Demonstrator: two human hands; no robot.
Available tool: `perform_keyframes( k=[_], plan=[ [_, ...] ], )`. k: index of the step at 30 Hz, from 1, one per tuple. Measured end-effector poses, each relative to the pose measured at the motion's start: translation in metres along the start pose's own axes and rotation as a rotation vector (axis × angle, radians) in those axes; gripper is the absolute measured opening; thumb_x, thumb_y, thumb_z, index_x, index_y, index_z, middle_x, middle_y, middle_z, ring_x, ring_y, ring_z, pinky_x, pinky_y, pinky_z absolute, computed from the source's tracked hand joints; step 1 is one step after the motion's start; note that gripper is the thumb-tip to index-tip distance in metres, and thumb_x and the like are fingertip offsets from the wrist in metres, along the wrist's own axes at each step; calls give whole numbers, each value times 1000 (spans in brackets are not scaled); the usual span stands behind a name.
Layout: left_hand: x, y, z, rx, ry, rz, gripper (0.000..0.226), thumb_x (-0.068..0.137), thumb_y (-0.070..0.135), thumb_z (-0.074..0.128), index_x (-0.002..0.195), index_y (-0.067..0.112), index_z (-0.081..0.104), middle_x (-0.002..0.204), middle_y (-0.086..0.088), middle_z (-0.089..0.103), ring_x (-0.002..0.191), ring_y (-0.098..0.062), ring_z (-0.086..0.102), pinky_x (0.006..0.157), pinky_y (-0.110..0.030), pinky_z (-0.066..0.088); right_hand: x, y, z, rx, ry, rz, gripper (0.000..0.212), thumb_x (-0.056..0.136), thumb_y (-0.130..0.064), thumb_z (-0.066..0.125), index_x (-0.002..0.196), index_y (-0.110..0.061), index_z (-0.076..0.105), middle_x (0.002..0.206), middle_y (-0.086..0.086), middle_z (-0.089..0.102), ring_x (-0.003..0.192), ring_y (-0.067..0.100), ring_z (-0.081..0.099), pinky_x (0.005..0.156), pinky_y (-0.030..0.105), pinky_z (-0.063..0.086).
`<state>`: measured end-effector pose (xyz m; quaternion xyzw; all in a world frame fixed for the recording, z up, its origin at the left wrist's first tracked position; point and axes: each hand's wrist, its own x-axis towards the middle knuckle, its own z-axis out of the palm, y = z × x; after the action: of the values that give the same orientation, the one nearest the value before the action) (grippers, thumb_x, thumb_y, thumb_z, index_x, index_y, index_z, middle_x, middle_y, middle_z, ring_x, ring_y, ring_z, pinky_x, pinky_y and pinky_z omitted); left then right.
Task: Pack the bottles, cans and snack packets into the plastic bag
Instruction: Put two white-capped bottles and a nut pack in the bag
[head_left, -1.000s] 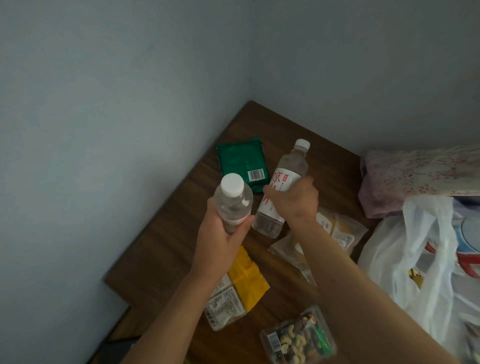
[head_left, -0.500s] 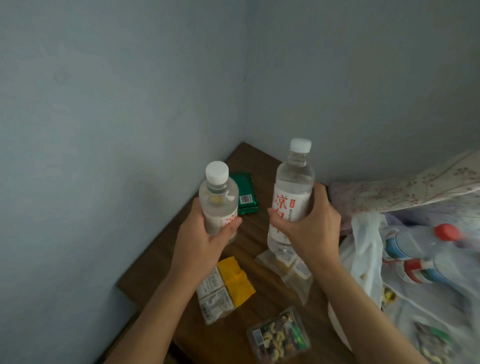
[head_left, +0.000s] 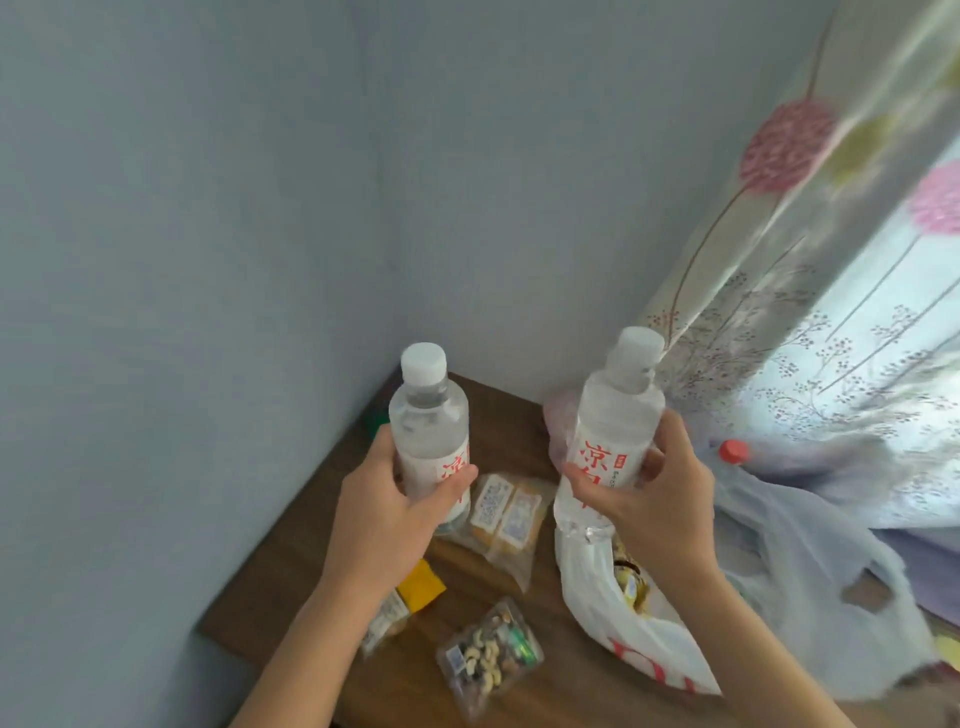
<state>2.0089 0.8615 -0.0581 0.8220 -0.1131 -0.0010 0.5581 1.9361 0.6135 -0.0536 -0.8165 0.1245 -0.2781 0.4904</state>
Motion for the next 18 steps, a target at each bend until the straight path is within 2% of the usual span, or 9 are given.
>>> perform_keyframes(
  k=[5, 7, 9, 11, 14, 16, 18],
  plan=[
    [-13, 34, 23, -40, -127, 81, 72, 62, 88, 69, 123, 56, 50, 115, 30, 67, 106, 6, 66, 84, -18, 56, -30, -4, -44, -59, 143, 33, 79, 60, -41, 95, 125, -36, 51, 114, -17, 71, 100, 5, 72, 80, 32, 63],
    [-18, 47, 32, -54, -171, 124, 77, 63, 86, 68, 128, 50, 48, 118, 29, 67, 108, 6, 65, 86, -21, 57, -43, -5, -59, -58, 182, 54, 78, 59, -43, 96, 122, -40, 50, 106, -21, 72, 94, 1, 72, 76, 31, 64],
    [-23, 60, 39, -71, -216, 168, 79, 65, 86, 68, 131, 48, 47, 120, 31, 65, 110, 9, 63, 87, -17, 54, -58, -10, -74, -62, 224, 79, 79, 57, -54, 91, 123, -41, 50, 108, -20, 73, 95, 0, 73, 77, 31, 64],
    [-29, 71, 48, -81, -254, 211, 75, 68, 81, 71, 131, 51, 45, 120, 34, 64, 112, 13, 60, 87, -12, 51, -72, -14, -88, -78, 271, 93, 79, 57, -57, 89, 124, -40, 51, 110, -22, 72, 97, 0, 72, 77, 32, 64],
    [-38, 82, 65, -86, -315, 252, 70, 72, 68, 76, 133, 48, 47, 126, 27, 64, 116, 3, 62, 94, -23, 55, -91, -19, -111, -94, 344, 88, 77, 61, -53, 91, 126, -35, 53, 109, -31, 70, 95, -4, 72, 73, 25, 63],
    [-43, 89, 79, -96, -344, 278, 72, 72, 64, 78, 134, 40, 51, 128, 20, 64, 117, -5, 63, 97, -33, 57, -101, -20, -126, -93, 388, 92, 77, 62, -56, 92, 125, -31, 54, 107, -27, 71, 93, -3, 73, 70, 19, 61],
    [-49, 94, 93, -106, -365, 296, 75, 71, 65, 78, 136, 37, 52, 127, 18, 63, 115, -6, 63, 94, -32, 58, -109, -20, -141, -104, 430, 101, 76, 61, -56, 92, 122, -30, 55, 103, -24, 72, 88, -2, 73, 65, 14, 57]
  ],
)
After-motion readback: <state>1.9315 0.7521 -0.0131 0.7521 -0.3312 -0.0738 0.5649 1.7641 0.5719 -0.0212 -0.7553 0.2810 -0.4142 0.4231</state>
